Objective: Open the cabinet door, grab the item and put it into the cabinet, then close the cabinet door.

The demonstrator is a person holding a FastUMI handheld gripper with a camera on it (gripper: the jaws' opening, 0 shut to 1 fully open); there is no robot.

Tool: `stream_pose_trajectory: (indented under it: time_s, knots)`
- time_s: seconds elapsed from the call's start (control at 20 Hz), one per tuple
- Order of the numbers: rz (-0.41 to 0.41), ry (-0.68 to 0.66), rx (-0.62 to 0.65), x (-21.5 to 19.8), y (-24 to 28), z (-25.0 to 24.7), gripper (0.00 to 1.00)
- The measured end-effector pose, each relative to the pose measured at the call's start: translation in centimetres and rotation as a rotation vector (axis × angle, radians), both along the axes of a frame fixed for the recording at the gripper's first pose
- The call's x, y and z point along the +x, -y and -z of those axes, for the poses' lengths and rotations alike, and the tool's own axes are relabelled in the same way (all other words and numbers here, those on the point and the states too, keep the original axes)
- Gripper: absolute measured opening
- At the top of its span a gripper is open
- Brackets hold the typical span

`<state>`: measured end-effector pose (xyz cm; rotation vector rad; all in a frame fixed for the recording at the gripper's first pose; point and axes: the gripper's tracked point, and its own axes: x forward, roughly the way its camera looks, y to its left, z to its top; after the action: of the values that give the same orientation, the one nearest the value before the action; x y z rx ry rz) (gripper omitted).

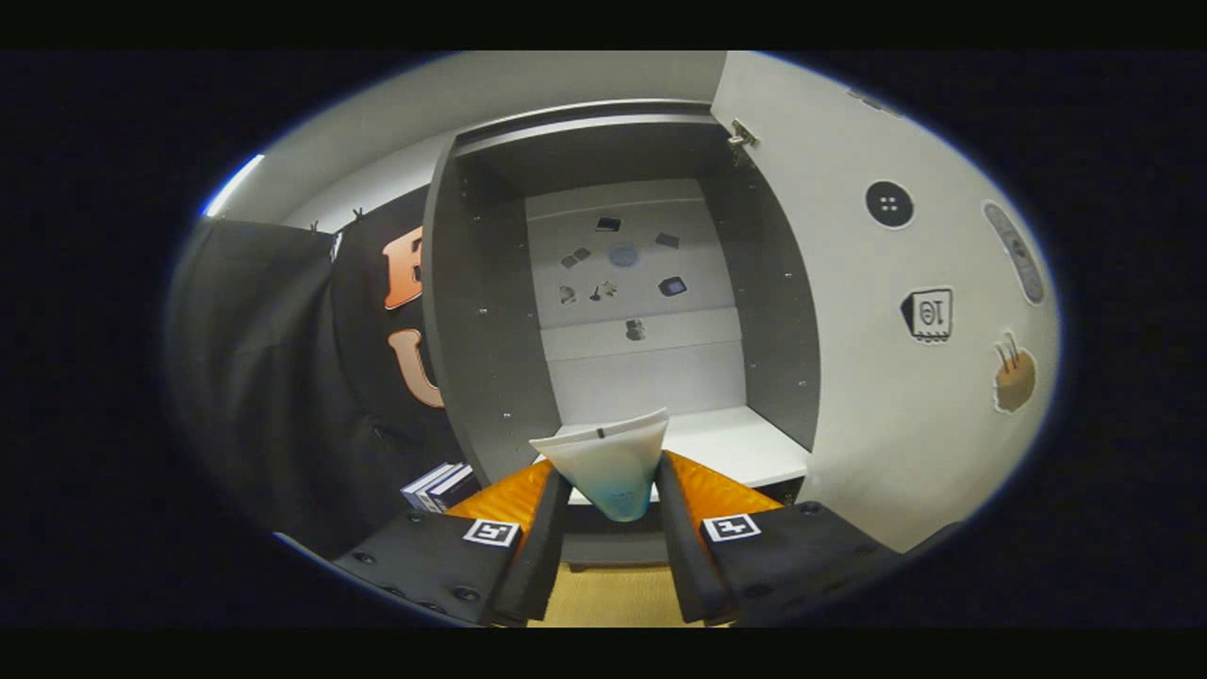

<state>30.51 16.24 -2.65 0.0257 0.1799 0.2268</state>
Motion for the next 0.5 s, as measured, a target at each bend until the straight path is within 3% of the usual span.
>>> stream_pose_trajectory:
  time_s: [0.25,0.5]
  knots:
    - [0.081,-0.049,-0.070,7.9,0.6,1.2,0.57]
    - [0.139,-0.211,-0.101,14.1,1.6,5.0,0.57]
